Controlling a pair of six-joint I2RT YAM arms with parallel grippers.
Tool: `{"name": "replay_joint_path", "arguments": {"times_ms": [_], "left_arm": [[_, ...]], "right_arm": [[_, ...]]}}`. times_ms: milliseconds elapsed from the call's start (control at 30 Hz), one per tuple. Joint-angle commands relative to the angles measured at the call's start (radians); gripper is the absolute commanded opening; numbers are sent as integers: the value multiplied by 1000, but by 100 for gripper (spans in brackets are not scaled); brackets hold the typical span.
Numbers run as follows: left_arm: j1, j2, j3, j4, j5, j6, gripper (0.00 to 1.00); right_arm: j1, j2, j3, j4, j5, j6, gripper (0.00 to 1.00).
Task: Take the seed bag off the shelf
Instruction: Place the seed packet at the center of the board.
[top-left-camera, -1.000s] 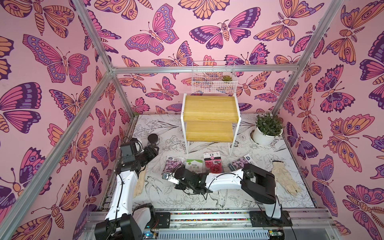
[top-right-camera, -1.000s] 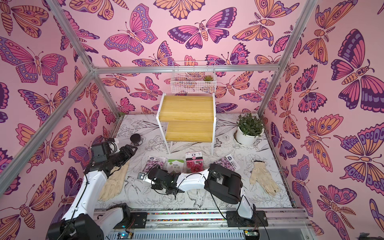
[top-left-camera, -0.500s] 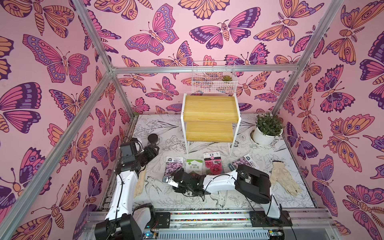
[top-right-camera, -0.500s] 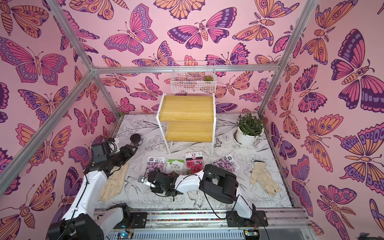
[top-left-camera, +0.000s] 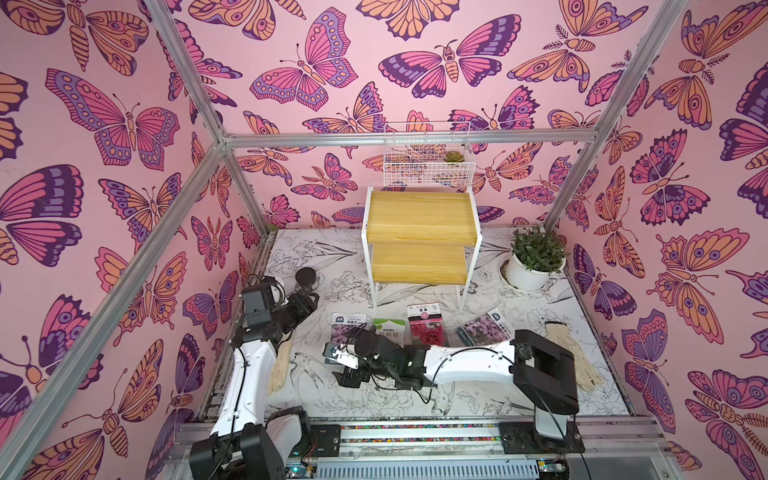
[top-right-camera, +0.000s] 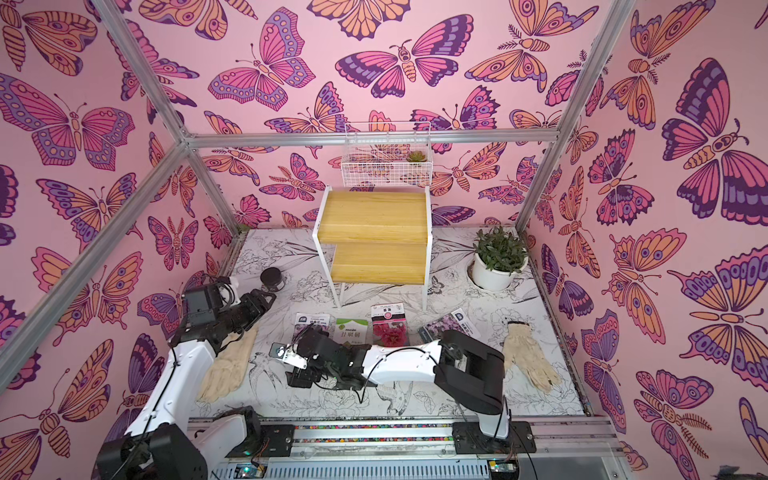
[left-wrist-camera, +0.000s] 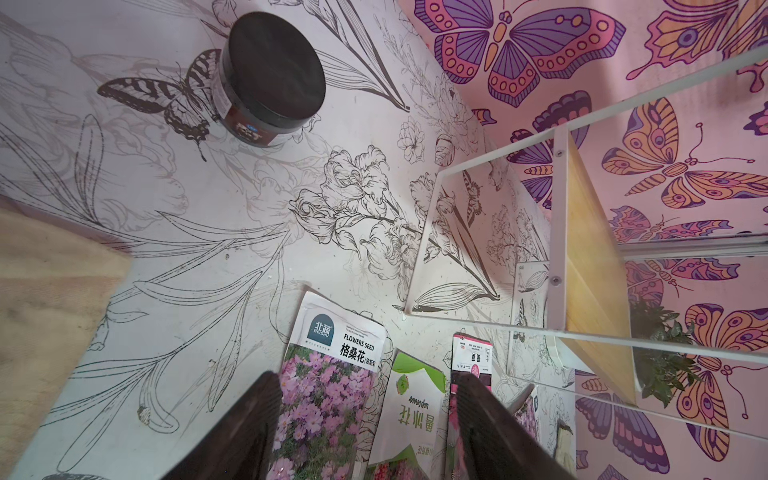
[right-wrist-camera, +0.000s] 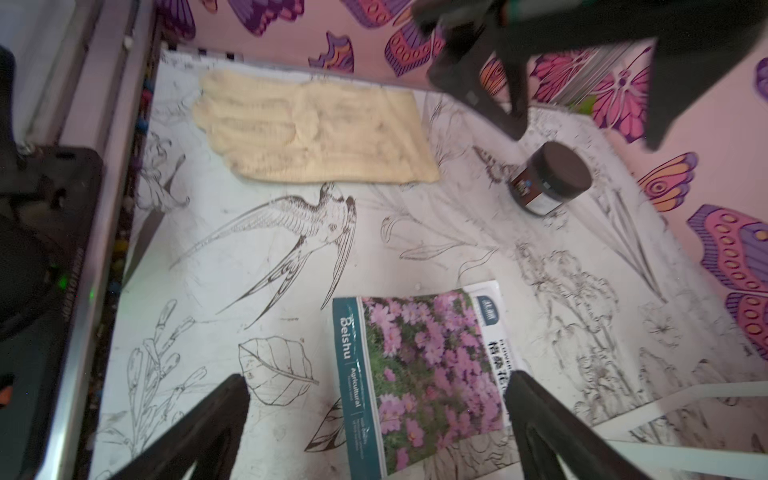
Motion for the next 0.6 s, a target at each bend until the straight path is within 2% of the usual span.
{"name": "replay_joint_path", "arguments": {"times_ms": [0,133,267,433,567], "left_arm": [[4,-2,-8,10,9,-5,72],[4,-2,-8,11,18,2,79],[4,7,-6,14,22,13,100],[4,27,-11,47,24,18,100],[3,35,-31,105,-7,19,100]], "right_arm": [[6,-45,-15,-30,18,13,99],[6,-114,-31,-61,36,19,99],[3,-229,-83,-74,97,20,99],[-78,-399,-175,-138,171,91,99],[-242,-595,-344,-133,127,206,99]]}}
